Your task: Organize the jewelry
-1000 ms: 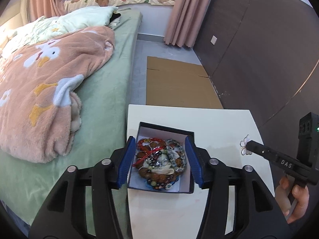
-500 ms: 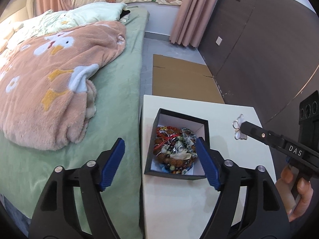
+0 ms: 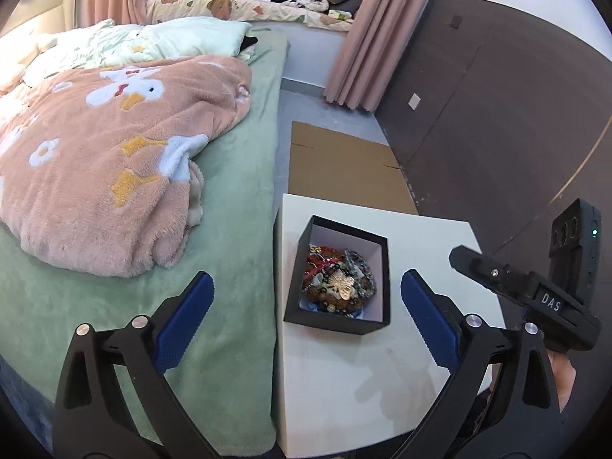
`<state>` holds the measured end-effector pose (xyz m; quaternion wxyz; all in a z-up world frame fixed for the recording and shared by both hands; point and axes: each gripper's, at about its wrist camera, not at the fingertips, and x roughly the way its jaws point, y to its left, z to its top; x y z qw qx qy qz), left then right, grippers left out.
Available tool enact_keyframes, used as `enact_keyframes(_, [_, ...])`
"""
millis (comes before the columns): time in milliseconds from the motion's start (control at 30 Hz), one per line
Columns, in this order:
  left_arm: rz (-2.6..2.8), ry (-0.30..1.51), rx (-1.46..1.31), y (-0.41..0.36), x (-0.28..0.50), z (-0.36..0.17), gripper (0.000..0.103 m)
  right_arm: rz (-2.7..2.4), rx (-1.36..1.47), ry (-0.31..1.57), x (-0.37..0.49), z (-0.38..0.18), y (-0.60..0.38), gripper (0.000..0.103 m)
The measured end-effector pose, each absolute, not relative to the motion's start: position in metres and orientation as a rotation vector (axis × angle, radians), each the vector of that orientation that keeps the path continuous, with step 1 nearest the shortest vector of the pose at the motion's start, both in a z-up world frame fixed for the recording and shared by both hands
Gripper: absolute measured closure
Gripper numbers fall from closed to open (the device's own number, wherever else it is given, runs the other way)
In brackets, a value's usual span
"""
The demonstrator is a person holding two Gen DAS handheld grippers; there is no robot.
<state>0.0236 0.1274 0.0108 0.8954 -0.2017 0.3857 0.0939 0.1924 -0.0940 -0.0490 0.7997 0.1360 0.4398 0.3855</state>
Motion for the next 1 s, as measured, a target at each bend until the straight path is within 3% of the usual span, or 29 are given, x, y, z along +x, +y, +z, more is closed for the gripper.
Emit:
enact_keyframes(367, [0.124,0.775,-0.348,0.102,-0.013,0.047,0.005,0.662,0.184,0.936,0.149,-0.014,-0.137,0.008])
enact_keyframes(1000, [0.109,0.714,-0.249,0.048,-0.085,0.089,0.005,0.59,0.076,0.842,0.06,0.067,-0.208,0.008])
